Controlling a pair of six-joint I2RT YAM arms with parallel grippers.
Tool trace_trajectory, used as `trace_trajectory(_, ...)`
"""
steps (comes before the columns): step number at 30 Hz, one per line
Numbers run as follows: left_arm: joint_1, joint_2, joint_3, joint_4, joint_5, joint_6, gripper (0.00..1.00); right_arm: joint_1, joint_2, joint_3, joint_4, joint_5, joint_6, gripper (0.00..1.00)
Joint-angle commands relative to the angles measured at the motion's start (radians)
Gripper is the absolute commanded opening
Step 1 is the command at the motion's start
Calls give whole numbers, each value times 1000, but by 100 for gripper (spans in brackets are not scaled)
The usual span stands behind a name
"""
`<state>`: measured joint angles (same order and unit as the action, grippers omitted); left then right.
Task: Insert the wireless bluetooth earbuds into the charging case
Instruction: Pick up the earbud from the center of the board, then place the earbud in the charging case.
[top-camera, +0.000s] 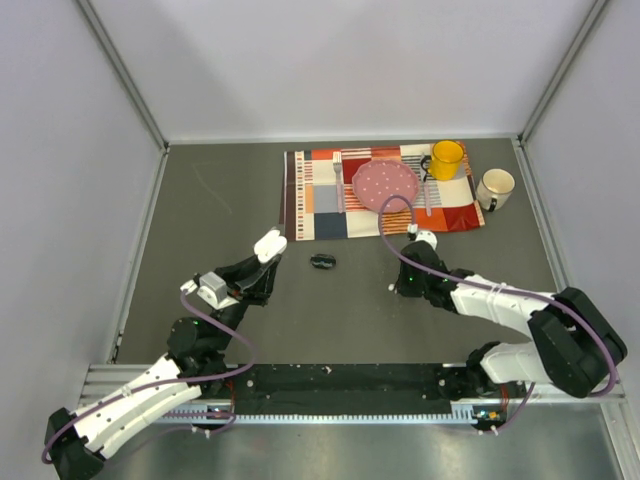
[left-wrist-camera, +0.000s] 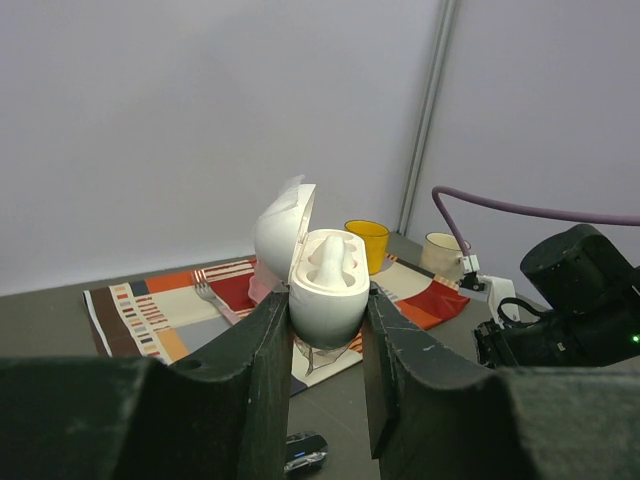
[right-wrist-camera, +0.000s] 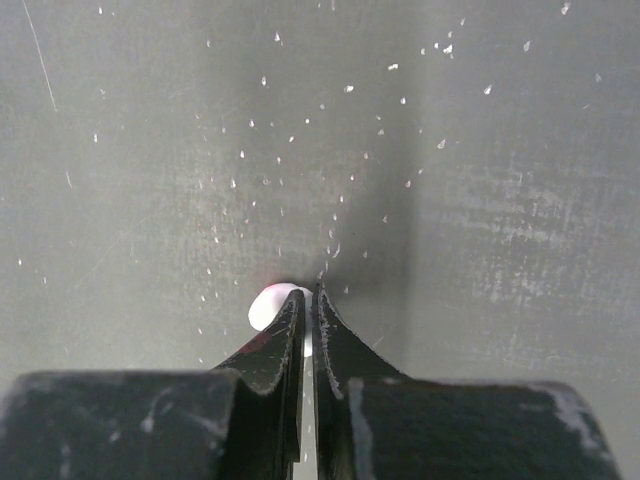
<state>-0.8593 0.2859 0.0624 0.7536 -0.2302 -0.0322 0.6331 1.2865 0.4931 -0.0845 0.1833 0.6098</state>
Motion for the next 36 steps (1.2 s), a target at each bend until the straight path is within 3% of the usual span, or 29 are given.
trace_trajectory(1, -3, -19, 1, 16, -18, -8, 0, 20, 34, 18, -35, -21, -1, 0)
trace_trajectory(12, -3, -18, 1, 15, -18, -5, 0, 20, -170, 13, -70, 96, -51, 0)
trace_trajectory(22, -1, 19, 17, 9, 6, -14, 0, 22, -262, 42, -138, 211, -79, 0)
trace_trajectory(31, -3, 150, 109, -62, 112, -8, 0, 49, -464, 104, -8, 85, -291, 0)
trace_trajectory(36, -3, 194, 128, -36, 152, -18, 0, 173, -530, 160, 77, 134, -445, 0)
